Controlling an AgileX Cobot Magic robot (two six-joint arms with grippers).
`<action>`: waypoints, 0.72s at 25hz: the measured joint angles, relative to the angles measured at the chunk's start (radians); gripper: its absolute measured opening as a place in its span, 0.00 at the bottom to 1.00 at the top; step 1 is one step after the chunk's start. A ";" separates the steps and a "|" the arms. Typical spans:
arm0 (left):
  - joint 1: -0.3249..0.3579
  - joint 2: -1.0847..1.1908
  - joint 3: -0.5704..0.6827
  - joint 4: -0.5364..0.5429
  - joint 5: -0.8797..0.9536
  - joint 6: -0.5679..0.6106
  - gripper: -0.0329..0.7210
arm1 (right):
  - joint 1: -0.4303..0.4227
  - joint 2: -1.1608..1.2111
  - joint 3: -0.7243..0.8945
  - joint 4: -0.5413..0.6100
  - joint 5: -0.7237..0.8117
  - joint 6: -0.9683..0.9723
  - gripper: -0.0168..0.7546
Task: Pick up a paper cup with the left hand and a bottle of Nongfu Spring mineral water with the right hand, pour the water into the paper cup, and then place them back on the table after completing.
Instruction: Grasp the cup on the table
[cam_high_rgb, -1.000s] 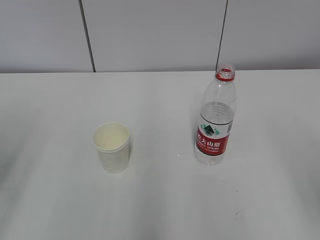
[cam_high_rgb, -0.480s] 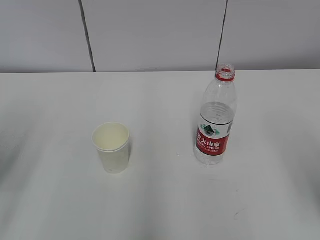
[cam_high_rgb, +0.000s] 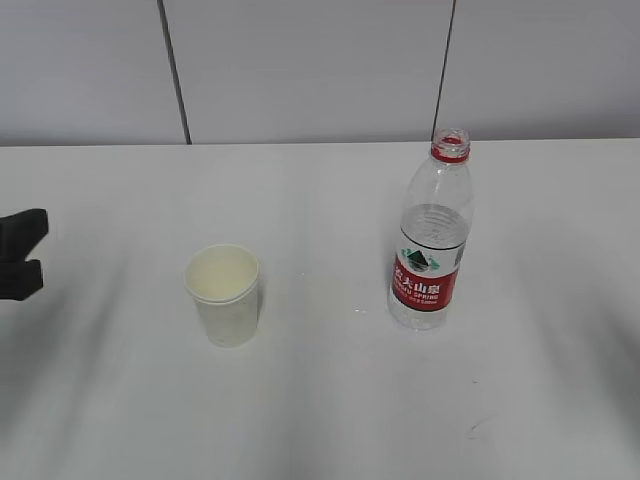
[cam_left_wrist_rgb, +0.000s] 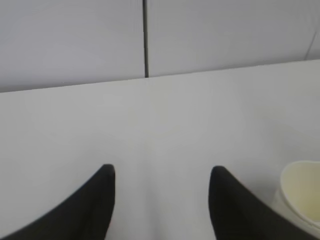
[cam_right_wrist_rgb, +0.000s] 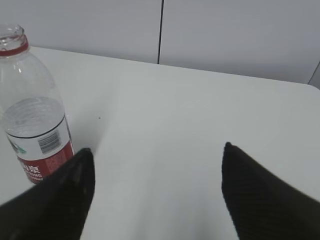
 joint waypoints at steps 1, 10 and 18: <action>-0.018 0.023 0.000 0.000 -0.016 0.000 0.55 | 0.000 0.013 0.000 0.000 -0.014 0.000 0.78; -0.060 0.163 0.000 0.000 -0.065 0.000 0.54 | 0.023 0.149 0.000 -0.054 -0.141 0.077 0.78; -0.060 0.228 -0.001 0.052 -0.093 0.000 0.54 | 0.030 0.293 0.000 -0.301 -0.286 0.265 0.78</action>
